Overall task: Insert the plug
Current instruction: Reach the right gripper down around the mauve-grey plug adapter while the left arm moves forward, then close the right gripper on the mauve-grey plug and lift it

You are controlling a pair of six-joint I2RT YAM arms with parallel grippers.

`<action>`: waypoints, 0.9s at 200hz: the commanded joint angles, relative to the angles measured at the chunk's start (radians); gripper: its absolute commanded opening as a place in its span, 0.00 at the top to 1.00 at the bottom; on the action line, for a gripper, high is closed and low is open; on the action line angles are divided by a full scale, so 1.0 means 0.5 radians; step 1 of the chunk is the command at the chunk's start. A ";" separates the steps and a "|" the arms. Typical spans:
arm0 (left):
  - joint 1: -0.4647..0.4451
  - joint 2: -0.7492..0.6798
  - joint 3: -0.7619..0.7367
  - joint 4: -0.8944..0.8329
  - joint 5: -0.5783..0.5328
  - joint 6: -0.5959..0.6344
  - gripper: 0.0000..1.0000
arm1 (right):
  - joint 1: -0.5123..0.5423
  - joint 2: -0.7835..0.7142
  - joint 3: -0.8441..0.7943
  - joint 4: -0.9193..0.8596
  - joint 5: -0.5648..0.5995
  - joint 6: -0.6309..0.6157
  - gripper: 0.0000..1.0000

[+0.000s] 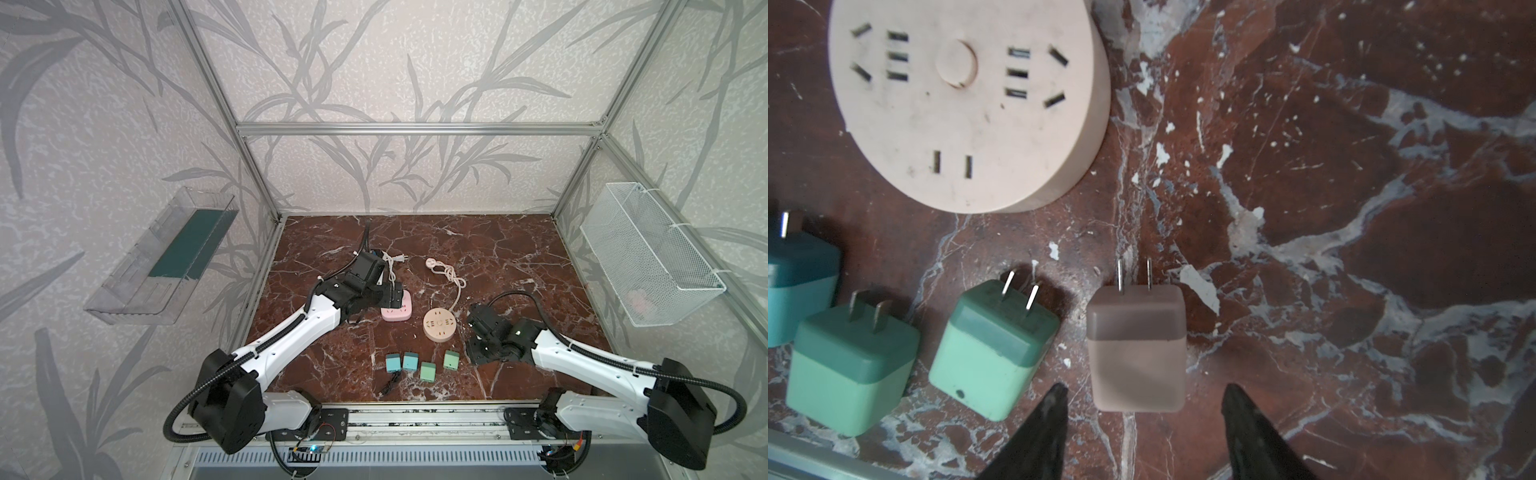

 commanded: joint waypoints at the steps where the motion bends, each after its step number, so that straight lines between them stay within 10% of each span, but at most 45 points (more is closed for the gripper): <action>1: -0.008 -0.009 -0.042 0.014 0.030 -0.022 0.01 | 0.021 0.026 -0.042 0.031 -0.040 -0.002 0.41; 180: -0.006 0.005 -0.099 0.106 0.103 -0.034 0.02 | 0.029 0.228 -0.007 0.101 0.004 -0.050 0.48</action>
